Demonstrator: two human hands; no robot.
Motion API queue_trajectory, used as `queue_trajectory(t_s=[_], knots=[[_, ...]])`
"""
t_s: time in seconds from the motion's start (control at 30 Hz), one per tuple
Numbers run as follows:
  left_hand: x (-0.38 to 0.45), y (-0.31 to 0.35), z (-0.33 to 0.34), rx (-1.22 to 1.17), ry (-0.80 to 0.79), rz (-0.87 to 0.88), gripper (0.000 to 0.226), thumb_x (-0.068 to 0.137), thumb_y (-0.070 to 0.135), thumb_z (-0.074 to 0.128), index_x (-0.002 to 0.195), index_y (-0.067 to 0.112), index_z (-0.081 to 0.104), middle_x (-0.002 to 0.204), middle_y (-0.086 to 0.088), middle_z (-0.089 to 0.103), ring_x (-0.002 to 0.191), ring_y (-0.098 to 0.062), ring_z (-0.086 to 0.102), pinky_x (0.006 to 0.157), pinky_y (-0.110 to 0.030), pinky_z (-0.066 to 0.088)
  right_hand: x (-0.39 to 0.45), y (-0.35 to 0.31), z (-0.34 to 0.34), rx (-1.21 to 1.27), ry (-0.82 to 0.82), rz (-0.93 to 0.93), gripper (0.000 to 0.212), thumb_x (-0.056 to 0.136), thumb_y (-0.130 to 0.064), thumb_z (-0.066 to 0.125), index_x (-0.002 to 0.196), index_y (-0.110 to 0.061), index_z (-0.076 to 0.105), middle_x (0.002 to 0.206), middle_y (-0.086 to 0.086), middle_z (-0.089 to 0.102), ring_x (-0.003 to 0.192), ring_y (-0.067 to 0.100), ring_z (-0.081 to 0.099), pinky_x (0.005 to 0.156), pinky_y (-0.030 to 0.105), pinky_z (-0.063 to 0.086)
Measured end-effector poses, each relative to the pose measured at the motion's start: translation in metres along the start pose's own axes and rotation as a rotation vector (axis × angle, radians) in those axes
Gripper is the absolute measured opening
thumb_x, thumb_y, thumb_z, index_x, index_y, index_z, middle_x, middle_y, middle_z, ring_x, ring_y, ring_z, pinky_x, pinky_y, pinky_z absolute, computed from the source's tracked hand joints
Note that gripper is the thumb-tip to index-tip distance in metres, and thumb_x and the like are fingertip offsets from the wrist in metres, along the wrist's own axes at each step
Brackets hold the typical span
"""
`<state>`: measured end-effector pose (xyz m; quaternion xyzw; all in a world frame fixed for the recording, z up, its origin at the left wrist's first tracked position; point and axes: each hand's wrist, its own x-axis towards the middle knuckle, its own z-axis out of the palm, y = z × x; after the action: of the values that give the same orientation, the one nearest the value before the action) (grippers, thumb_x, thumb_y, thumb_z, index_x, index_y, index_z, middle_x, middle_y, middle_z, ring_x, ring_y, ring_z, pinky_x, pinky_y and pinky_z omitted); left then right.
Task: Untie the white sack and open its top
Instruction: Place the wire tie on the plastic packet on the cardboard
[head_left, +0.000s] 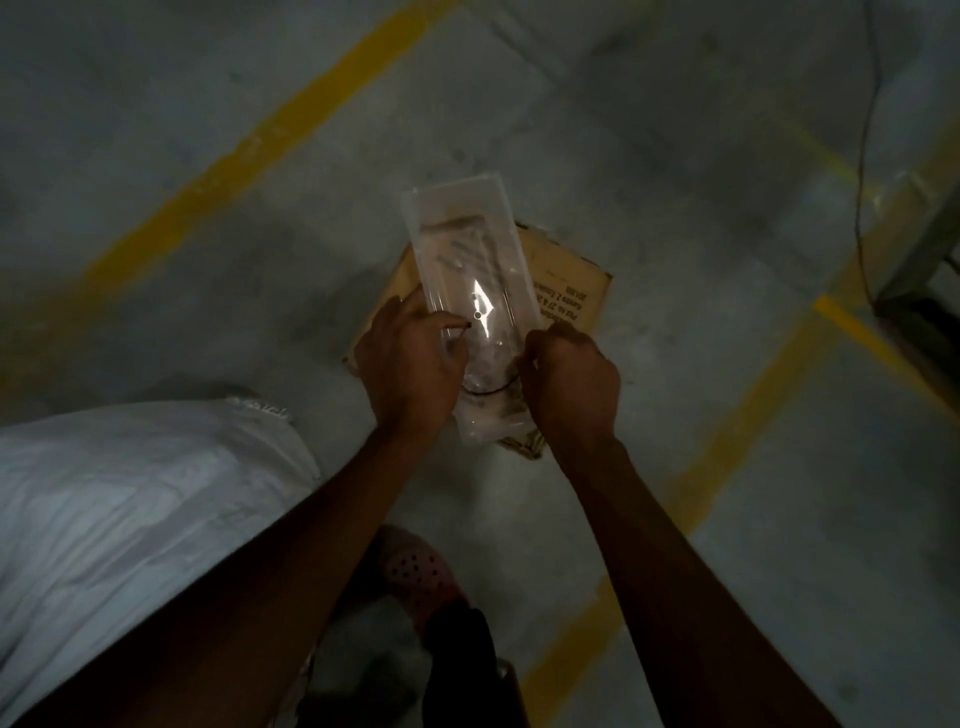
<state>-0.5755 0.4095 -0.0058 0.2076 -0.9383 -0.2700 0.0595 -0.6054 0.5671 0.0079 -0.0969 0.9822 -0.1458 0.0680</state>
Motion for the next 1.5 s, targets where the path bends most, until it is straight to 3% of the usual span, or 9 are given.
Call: queue_trajectory(t_s=[0.17,0.3,0.4,0.53,0.73,0.97,1.2,1.33,1.5], knots=[[0.004,0.005,-0.003,-0.03,-0.022,0.032,0.033,0.079,0.018,0.078,0.11,0.031,0.079,0.117,0.002,0.074,0.108,-0.026,0.067,0.085,-0.043,0.059,0.002,0.001,0.002,-0.003,-0.051,0.003,0.013,0.088,-0.023,0.066,0.096,-0.016,0.073,0.1,0.007,0.068,0.097,0.03,0.063,0.071,0.038,0.056],[-0.006,-0.012,-0.008,-0.121,-0.053,0.159,0.05,0.09,0.026,0.072,0.14,0.025,0.064,0.132,-0.007,0.069,0.118,-0.027,0.065,0.096,-0.043,0.057,-0.009,0.009,0.003,0.241,-0.034,-0.002,0.021,0.09,-0.019,0.067,0.11,-0.019,0.074,0.127,0.007,0.062,0.118,0.029,0.055,0.087,0.043,0.056],[-0.02,-0.034,-0.017,-0.101,-0.049,0.203,0.055,0.103,0.036,0.057,0.156,0.027,0.045,0.154,-0.01,0.054,0.136,-0.028,0.056,0.109,-0.043,0.051,-0.021,0.013,0.004,0.317,-0.026,-0.067,0.04,0.094,-0.025,0.064,0.134,-0.025,0.062,0.149,0.012,0.045,0.135,0.034,0.042,0.106,0.05,0.045],[-0.039,-0.081,-0.029,-0.074,-0.08,0.213,0.066,0.1,0.031,0.058,0.161,0.022,0.034,0.16,-0.014,0.045,0.142,-0.034,0.05,0.109,-0.052,0.047,-0.034,-0.002,-0.002,0.223,0.031,-0.13,0.057,0.098,-0.036,0.058,0.151,-0.025,0.042,0.165,0.015,0.024,0.152,0.038,0.022,0.118,0.059,0.029],[-0.076,-0.155,-0.078,0.012,-0.157,0.071,0.081,0.1,0.045,0.052,0.166,0.03,0.009,0.168,-0.014,0.03,0.151,-0.036,0.036,0.116,-0.058,0.037,-0.052,-0.087,-0.001,0.162,-0.071,-0.376,0.072,0.093,-0.032,0.06,0.158,-0.025,0.029,0.17,0.014,0.006,0.157,0.039,0.001,0.123,0.062,0.015],[-0.162,-0.278,-0.151,0.144,-0.114,-0.171,0.086,0.1,0.05,0.053,0.166,0.03,0.0,0.173,-0.011,0.022,0.158,-0.034,0.025,0.122,-0.063,0.03,-0.107,-0.221,0.055,0.05,-0.43,-0.601,0.086,0.089,-0.042,0.056,0.161,-0.032,0.01,0.171,0.011,-0.005,0.157,0.039,-0.003,0.123,0.062,0.014],[-0.292,-0.387,-0.216,0.181,-0.056,-0.4,0.09,0.096,0.05,0.056,0.166,0.028,0.006,0.173,-0.009,0.02,0.158,-0.036,0.024,0.124,-0.065,0.024,-0.198,-0.331,0.125,0.012,-0.699,-0.804,0.092,0.091,-0.041,0.063,0.16,-0.042,0.0,0.171,0.004,-0.014,0.156,0.037,-0.01,0.122,0.065,0.008],[-0.353,-0.423,-0.248,0.178,0.056,-0.448,0.087,0.094,0.052,0.056,0.166,0.024,0.015,0.174,-0.007,0.019,0.16,-0.032,0.019,0.128,-0.061,0.015,-0.247,-0.388,0.153,0.005,-0.786,-0.9,0.093,0.09,-0.039,0.065,0.16,-0.041,0.003,0.171,0.001,-0.014,0.157,0.034,-0.011,0.123,0.064,0.008],[-0.407,-0.455,-0.273,0.094,0.207,-0.672,0.088,0.094,0.057,0.054,0.166,0.022,0.015,0.175,-0.009,0.015,0.162,-0.031,0.013,0.129,-0.06,0.011,-0.292,-0.451,0.177,-0.066,-0.861,-1.032,0.096,0.089,-0.035,0.068,0.159,-0.043,0.003,0.171,0.0,-0.013,0.157,0.033,-0.01,0.123,0.064,0.009]])
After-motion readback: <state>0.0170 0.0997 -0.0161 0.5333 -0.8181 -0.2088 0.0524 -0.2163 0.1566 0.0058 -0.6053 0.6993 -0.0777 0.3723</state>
